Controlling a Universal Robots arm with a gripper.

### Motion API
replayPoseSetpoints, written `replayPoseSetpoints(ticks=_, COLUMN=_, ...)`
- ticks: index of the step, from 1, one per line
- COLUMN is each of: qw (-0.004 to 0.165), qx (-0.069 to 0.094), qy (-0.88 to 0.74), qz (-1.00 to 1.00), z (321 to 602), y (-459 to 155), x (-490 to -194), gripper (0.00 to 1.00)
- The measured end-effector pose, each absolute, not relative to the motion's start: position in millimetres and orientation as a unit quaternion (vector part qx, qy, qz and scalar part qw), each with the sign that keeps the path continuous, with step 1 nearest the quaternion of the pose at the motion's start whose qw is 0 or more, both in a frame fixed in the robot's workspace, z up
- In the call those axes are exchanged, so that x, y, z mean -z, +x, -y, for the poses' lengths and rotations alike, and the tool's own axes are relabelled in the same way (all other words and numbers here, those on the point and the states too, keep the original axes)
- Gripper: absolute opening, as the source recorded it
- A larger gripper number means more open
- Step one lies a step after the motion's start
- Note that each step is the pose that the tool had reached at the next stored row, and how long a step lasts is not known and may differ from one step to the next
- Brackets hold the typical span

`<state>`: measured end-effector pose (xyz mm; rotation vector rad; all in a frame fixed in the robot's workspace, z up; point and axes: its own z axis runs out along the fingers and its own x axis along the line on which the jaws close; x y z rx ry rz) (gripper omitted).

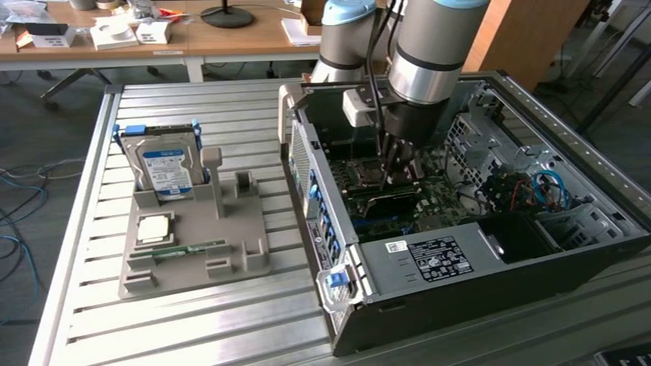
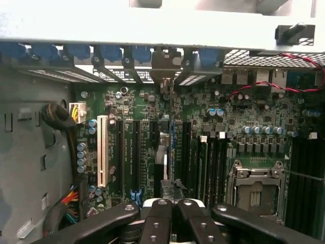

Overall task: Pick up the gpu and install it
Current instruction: 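Press down on the gpu until it lock into place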

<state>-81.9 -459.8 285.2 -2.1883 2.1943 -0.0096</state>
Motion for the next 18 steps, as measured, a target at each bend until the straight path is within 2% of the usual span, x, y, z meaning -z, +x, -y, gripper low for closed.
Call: replayPoseSetpoints(ticks=18, qw=0.021, qx=0.003, qy=-0.706, qz=-0.708, z=459.8, y=-81.9, x=-276.2, gripper=0.11)
